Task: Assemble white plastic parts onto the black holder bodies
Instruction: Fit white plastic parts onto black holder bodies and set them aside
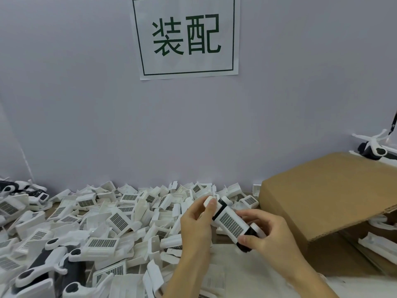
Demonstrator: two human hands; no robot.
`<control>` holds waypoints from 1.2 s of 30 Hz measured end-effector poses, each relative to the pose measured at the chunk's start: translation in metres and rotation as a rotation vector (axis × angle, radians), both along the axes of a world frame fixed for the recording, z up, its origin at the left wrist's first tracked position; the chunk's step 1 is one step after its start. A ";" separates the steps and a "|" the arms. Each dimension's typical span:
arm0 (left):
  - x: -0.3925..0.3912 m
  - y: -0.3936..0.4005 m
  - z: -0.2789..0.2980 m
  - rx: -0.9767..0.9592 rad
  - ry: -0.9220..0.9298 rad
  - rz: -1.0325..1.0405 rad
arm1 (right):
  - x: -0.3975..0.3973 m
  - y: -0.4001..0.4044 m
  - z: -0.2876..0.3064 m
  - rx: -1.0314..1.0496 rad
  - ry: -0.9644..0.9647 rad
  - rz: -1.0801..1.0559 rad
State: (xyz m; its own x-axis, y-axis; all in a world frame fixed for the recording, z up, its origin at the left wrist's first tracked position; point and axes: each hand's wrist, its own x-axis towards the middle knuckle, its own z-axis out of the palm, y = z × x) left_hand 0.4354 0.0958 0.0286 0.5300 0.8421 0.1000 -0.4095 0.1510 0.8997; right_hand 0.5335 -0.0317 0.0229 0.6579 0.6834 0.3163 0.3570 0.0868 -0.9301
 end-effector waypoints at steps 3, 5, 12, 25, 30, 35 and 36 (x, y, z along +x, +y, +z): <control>0.000 0.001 -0.002 -0.006 -0.025 0.004 | -0.006 0.003 0.000 -0.030 -0.131 -0.058; 0.001 0.002 -0.003 -0.020 -0.027 0.017 | -0.005 0.003 -0.001 -0.015 -0.176 -0.092; 0.004 0.002 0.000 -0.065 -0.049 -0.020 | -0.004 0.002 -0.001 -0.003 -0.095 -0.066; 0.000 0.001 0.012 0.253 0.189 -0.020 | 0.008 0.000 0.006 0.058 0.449 0.021; -0.006 0.011 0.018 0.320 0.263 -0.054 | 0.009 -0.004 0.011 -0.012 0.534 0.104; -0.013 0.012 0.023 0.070 0.146 -0.207 | 0.001 -0.001 0.015 0.007 0.586 0.252; -0.013 0.012 0.023 0.056 0.148 -0.190 | -0.003 0.000 0.017 -0.013 0.565 0.272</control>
State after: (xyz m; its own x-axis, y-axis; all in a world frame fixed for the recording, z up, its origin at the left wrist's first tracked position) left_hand 0.4220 0.1082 0.0517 0.6907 0.7211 0.0532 -0.2414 0.1605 0.9571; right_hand 0.5309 -0.0317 0.0399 0.5233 0.8512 -0.0396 -0.2237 0.0923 -0.9703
